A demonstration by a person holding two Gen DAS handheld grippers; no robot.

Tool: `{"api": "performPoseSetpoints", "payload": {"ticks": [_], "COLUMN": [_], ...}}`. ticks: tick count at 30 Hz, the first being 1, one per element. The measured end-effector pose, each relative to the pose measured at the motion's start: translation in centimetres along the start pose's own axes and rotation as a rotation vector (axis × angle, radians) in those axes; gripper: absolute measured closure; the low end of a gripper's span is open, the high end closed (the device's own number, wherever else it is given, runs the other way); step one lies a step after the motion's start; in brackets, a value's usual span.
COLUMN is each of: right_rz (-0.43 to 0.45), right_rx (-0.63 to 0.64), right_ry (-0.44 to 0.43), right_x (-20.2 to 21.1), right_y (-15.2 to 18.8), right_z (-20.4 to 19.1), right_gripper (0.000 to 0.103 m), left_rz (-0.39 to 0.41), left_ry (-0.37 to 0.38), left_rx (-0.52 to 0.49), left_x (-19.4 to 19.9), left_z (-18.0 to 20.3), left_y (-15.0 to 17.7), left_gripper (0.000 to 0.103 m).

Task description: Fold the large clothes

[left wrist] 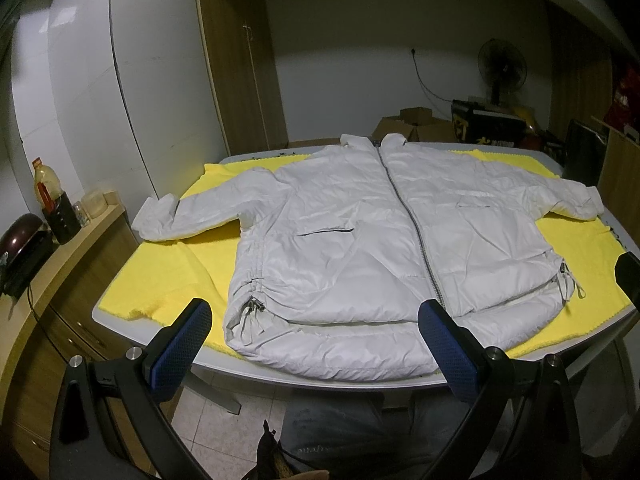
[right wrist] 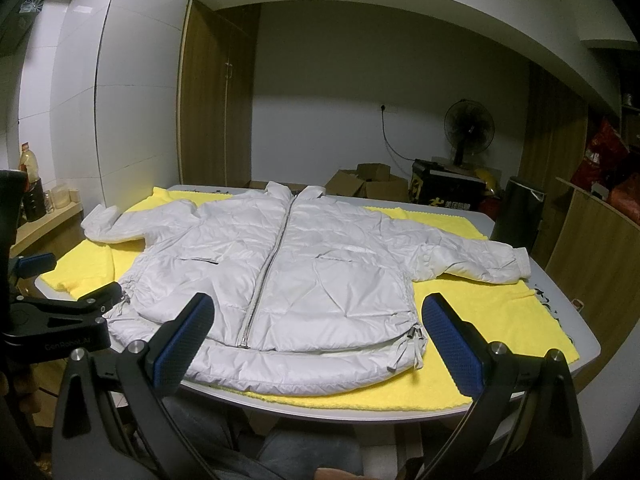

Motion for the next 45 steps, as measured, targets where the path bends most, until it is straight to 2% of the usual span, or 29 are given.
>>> {"api": "performPoseSetpoints", "payload": {"ticks": [15,21,32,45], "right_rz": [-0.003,-0.006,-0.024,-0.025], "right_rx": [0.002,0.002,0.003,0.003], "right_ry": [-0.001,0.001,-0.004,-0.003], "right_x": [0.0,-0.1,-0.3,-0.4], "right_y": [0.2,0.2,1.4,1.1], "right_z": [0.0,0.0,-0.2,-0.3], "right_gripper": [0.000,0.000,0.000,0.000], "left_rz": [-0.024,-0.059,-0.051,-0.044], "left_ry": [-0.013,-0.029,-0.031,-0.022], "left_rx": [-0.029,-0.064,-0.070,-0.057], "left_x": [-0.2,-0.2,-0.2,-0.4], "left_z": [0.0,-0.1,-0.2,-0.2], "left_y": [0.4,0.6,0.5,0.4], "left_gripper": [0.000,0.000,0.000,0.000]}}
Point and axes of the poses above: each gripper's, at about its wrist camera, not at the fingertips, and x roughly against the way its jaws point, z to its right, y to its underside, the point moved 9 cm from there along -x, roughly the way its jaws point, and after that the axes turned 3 degrees about -x, right-handed, at the moved point
